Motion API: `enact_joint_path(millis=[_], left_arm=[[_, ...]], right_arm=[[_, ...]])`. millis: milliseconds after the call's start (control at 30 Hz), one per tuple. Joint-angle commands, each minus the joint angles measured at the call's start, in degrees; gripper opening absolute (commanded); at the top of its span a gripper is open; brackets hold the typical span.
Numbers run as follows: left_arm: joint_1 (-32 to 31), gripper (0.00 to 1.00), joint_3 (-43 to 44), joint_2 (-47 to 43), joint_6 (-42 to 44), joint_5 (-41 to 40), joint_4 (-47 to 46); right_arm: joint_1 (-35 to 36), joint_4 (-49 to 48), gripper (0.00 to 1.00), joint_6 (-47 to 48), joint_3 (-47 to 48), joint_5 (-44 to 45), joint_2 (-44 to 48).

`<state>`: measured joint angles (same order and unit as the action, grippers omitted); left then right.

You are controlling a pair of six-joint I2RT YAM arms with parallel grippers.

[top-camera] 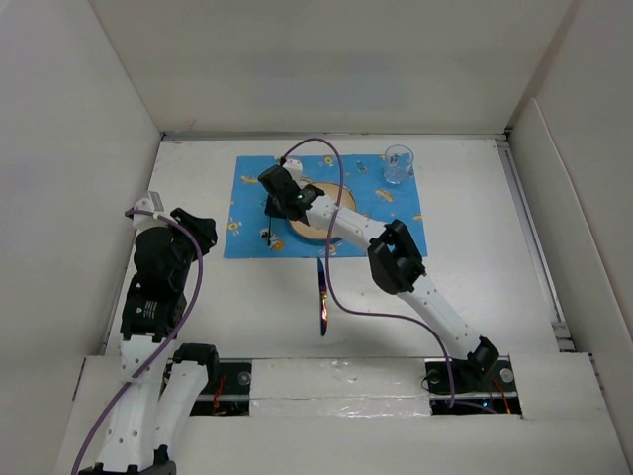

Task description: Set the dinner table for one person

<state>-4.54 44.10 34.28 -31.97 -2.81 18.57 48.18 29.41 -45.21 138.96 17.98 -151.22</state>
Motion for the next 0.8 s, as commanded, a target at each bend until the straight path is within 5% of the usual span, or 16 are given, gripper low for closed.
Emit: enact_joint_path(millis=[0, 133, 400, 533, 567, 767], left_arm=[[-0.3, 0.32, 2.1, -0.6, 0.6, 0.4, -1.3], [-0.3, 0.32, 2.1, -0.7, 0.6, 0.3, -1.1], [-0.3, 0.32, 2.3, -0.4, 0.8, 0.2, -1.0], [-0.3, 0.32, 2.3, -0.8, 1.0, -0.3, -0.8], [-0.3, 0.32, 2.5, -0.8, 1.3, -0.4, -0.7], [-0.3, 0.30, 2.8, -0.7, 2.4, 0.9, -0.8]], right_arm=[[0.3, -2.6, 0.15, 0.4, 0.3, 0.2, 0.5], [0.9, -3.2, 0.26, 0.9, 0.5, -0.2, 1.5], [2.0, -5.1, 0.30, 3.3, -3.7, 0.1, 10.0], [4.0, -14.4, 0.04, 7.7, -18.3, 1.6, 26.3], [5.3, -16.8, 0.00, 10.1, -28.5, 2.1, 30.1], [8.9, -21.7, 0.00, 12.9, -62.8, 8.2, 54.7]])
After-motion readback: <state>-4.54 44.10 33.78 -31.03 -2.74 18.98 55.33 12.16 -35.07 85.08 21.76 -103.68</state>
